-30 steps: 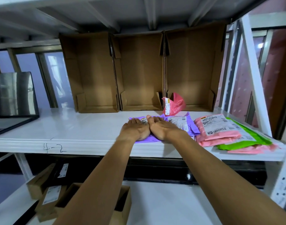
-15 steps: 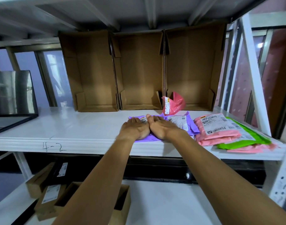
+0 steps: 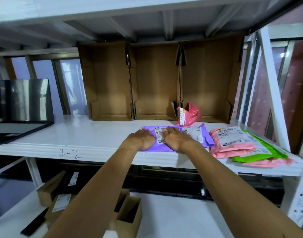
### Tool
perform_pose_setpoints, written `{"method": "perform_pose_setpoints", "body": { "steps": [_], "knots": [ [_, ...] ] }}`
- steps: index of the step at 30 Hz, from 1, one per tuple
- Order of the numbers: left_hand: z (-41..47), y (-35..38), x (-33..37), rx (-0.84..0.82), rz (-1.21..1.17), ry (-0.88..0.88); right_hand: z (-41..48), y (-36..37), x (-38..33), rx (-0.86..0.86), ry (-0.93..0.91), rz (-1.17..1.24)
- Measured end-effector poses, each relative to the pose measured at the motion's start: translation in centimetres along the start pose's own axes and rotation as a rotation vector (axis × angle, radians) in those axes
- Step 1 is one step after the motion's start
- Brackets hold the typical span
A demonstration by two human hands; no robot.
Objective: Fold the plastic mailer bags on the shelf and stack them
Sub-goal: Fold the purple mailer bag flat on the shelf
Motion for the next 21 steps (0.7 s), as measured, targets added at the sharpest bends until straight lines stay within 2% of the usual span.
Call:
{"method": "perform_pose_setpoints", "body": {
  "steps": [8,14,21],
  "knots": [
    [-0.9,-0.4,0.0,0.077,0.056,0.091,-0.1,-0.2,-0.2,-0.018,-0.080,-0.145],
    [-1.5,-1.8,0.5,0.107,-0.134,0.083,0.1,-0.7,-0.3,-0.028,-0.069,-0.127],
    [0.2,-3.9,3.0,0.205,-0.262,0.152,0.0,-3.4,-0.3,0.048,-0.072,-0.082]
  ]
}}
Point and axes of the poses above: each hand's wrist, its own z-axis towards the middle knuckle, its own y-axis out of the palm, x = y × z, the point moved 6 cm from there along z, towards the middle knuckle, and after that the axes turned 10 degrees about x, right-handed, at the moved point
